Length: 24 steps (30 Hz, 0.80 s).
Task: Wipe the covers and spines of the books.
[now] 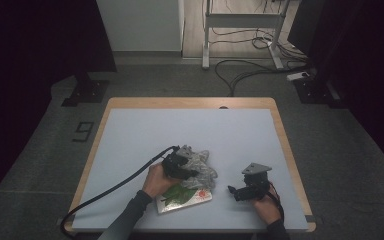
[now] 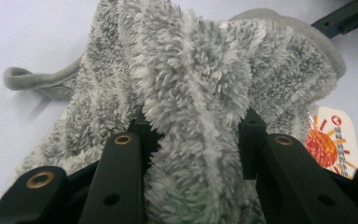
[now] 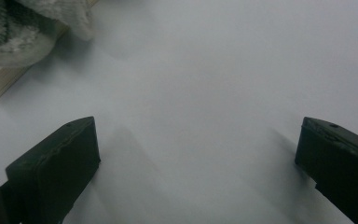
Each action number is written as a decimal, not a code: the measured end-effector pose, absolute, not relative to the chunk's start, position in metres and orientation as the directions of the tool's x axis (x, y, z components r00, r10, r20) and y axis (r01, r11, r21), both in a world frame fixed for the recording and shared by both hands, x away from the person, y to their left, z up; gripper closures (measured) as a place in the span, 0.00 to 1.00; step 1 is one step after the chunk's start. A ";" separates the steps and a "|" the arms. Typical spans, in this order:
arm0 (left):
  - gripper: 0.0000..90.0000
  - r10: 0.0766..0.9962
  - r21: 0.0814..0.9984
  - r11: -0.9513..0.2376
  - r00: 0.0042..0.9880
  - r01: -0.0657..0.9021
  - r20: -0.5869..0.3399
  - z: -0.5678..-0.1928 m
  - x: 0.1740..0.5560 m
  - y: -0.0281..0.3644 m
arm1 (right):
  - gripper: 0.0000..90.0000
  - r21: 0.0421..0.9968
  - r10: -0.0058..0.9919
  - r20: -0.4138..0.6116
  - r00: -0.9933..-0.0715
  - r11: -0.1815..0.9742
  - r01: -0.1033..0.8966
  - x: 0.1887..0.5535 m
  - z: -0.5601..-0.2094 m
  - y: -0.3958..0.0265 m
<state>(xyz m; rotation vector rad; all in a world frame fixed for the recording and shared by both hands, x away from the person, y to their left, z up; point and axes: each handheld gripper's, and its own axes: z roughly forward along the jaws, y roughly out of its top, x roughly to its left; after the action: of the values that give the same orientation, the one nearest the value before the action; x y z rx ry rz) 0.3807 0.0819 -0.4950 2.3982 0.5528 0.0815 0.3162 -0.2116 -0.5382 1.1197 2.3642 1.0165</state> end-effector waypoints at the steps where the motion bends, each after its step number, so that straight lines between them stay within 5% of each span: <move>1: 0.70 0.407 0.622 -0.695 0.910 0.362 -0.076 -0.495 0.381 0.079 | 0.00 0.724 0.772 0.004 -0.635 0.436 0.535 0.316 -0.538 -0.212; 24: 0.69 0.321 0.639 -0.701 0.940 0.317 -0.114 -0.499 0.359 0.055 | 0.00 0.725 0.772 0.003 -0.635 0.436 0.534 0.316 -0.538 -0.212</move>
<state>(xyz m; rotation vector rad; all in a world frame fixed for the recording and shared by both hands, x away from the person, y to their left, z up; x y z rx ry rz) 0.3589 0.0548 -0.4988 2.3936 0.4487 0.0078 0.3160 -0.2115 -0.5381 1.1189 2.3641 1.0162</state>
